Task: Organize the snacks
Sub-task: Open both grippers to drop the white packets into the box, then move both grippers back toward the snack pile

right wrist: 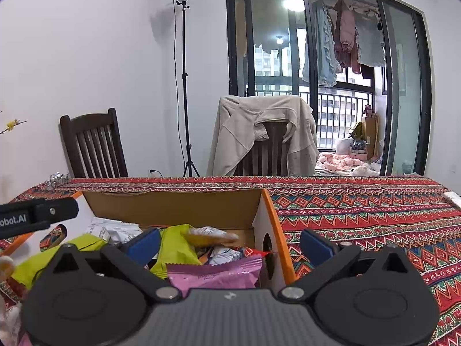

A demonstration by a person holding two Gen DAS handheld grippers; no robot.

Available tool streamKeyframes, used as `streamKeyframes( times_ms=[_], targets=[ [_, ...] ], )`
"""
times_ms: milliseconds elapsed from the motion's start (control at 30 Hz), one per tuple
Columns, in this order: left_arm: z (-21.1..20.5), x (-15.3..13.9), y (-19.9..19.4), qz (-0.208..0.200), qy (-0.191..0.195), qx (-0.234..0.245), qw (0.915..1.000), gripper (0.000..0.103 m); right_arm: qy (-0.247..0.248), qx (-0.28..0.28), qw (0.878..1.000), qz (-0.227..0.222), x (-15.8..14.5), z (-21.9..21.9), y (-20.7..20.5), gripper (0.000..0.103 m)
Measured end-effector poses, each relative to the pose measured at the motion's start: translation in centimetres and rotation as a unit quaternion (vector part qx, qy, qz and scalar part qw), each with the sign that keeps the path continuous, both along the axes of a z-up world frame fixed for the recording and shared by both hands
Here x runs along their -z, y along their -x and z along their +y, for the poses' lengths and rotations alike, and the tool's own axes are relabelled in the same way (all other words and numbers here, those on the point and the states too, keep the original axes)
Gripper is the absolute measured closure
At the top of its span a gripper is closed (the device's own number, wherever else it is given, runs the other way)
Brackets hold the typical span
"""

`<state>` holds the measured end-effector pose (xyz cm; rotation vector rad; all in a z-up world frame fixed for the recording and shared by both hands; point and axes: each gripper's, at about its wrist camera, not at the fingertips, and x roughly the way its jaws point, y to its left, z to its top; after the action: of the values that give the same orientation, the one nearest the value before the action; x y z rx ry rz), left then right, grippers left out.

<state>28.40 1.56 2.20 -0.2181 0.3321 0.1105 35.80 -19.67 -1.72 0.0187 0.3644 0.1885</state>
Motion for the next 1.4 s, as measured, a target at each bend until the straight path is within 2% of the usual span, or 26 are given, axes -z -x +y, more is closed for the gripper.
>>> streamKeyframes(
  times_ms=[333, 667, 900, 1133, 1400],
  targets=[
    [-0.2, -3.9, 3.1, -0.022, 0.012, 0.008, 0.9997, 0.000, -0.004, 0.003, 1.000, -0.007, -3.2, -0.6, 1.9, 0.000],
    [1.3, -4.9, 8.4, -0.023, 0.007, 0.028, 0.9993, 0.000, -0.007, -0.006, 1.000, 0.012, -4.9, -0.9, 6.3, 0.000],
    [3.0, -3.1, 12.3, -0.001, -0.011, 0.033, 0.9994, 0.000, 0.003, -0.016, 1.000, 0.027, -3.6, -0.8, 10.4, 0.000],
    [4.8, 0.6, 15.1, 0.044, -0.020, 0.034, 0.9983, 0.000, 0.021, -0.028, 0.997, 0.065, -1.0, 0.0, 12.4, 0.000],
    [5.8, 4.1, 15.8, 0.075, -0.023, 0.031, 0.9965, 0.000, 0.023, -0.036, 0.993, 0.109, 2.2, 0.8, 13.8, 0.000]
  ],
)
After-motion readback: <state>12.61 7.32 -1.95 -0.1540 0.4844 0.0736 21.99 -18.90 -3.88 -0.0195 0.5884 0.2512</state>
